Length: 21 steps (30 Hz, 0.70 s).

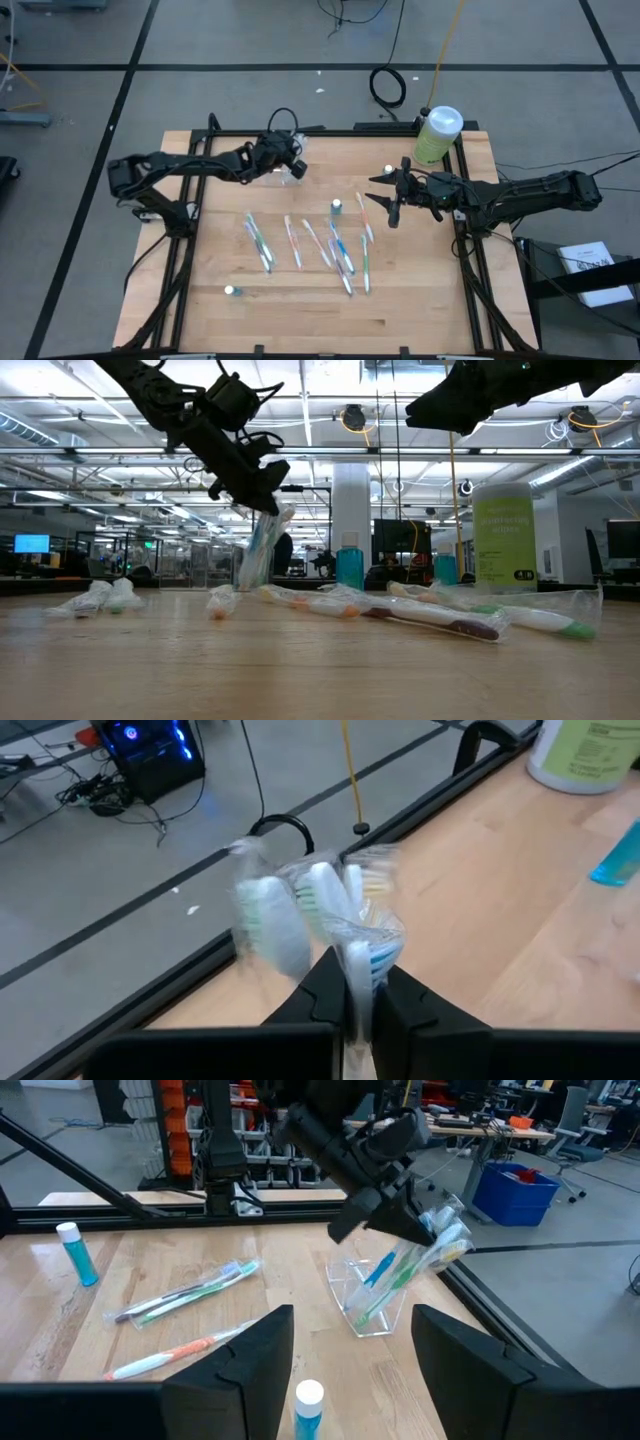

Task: Pick & Place toothbrushing station
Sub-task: Put the blue toothbrush into the transparent organizer

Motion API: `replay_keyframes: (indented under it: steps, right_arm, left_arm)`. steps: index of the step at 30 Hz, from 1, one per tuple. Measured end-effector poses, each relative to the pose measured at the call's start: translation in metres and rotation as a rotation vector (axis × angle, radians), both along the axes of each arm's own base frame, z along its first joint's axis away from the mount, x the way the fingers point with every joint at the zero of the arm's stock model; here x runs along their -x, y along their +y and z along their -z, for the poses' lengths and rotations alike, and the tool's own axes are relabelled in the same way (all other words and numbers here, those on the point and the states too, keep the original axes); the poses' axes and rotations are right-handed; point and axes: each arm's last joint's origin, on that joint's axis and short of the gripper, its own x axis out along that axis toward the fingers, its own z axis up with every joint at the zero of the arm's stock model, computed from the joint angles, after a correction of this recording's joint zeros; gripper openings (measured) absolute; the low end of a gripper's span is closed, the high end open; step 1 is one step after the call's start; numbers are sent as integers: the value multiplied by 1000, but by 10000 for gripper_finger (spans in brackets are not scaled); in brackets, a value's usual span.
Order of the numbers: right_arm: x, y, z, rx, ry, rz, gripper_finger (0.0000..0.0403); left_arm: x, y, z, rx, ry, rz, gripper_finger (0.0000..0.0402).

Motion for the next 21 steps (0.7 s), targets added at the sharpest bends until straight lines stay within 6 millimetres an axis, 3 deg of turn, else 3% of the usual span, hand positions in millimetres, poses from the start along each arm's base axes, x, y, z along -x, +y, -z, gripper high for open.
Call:
replay_keyframes:
  steps: [7, 21]
  right_arm:
    - [0, 0, 0, 0, 0, 0, 196]
    - [0, 0, 0, -6, -1, 1, 196]
  left_arm:
    - [-3, 1, 3, -3, -9, -1, 14]
    - [-5, -2, 2, 11, -34, 24, 171]
